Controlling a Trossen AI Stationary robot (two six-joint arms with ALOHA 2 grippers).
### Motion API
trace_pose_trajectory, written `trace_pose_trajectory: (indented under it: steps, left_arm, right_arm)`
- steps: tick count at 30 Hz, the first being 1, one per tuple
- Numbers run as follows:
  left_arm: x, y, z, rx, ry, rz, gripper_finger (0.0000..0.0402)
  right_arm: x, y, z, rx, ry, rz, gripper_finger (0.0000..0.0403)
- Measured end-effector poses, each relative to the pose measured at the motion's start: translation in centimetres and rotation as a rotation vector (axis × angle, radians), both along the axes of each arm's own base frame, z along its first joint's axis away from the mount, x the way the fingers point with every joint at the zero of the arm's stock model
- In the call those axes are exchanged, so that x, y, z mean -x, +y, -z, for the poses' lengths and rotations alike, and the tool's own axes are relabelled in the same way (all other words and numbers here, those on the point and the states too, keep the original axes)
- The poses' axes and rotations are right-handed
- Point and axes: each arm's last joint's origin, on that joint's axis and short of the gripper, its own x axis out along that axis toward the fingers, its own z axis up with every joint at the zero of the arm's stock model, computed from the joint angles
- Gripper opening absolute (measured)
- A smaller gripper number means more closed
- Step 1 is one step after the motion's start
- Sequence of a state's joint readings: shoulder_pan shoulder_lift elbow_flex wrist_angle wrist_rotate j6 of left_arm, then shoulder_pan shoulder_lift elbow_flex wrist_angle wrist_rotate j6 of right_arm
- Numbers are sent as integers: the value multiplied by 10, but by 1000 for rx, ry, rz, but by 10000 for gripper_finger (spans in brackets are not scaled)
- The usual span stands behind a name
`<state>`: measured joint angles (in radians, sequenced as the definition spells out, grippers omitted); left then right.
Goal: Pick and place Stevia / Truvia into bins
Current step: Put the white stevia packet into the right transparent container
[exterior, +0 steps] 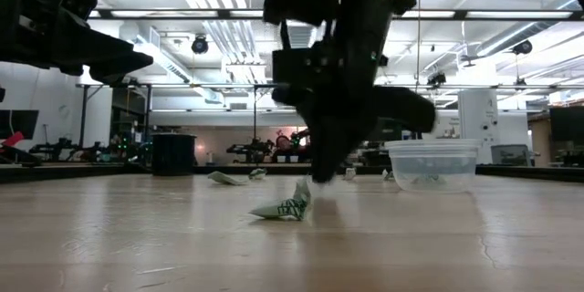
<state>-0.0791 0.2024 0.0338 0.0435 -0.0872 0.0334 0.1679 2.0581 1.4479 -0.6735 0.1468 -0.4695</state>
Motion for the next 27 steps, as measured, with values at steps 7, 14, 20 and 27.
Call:
trace_pose_trajectory:
  steps: [7,14,20,27]
  left_arm:
    - [0,0,0,0,2,0,212]
    - [0,0,0,0,-1,0,212]
    - [0,0,0,0,0,0,212]
    - [0,0,0,0,-1,0,212]
  right_arm:
    - [14,9,-21,226,-45,167,8]
    - [32,39,-30,385,-114,271,8]
    - [51,69,-33,483,-235,402,8]
    - [86,98,-24,542,-417,505,8]
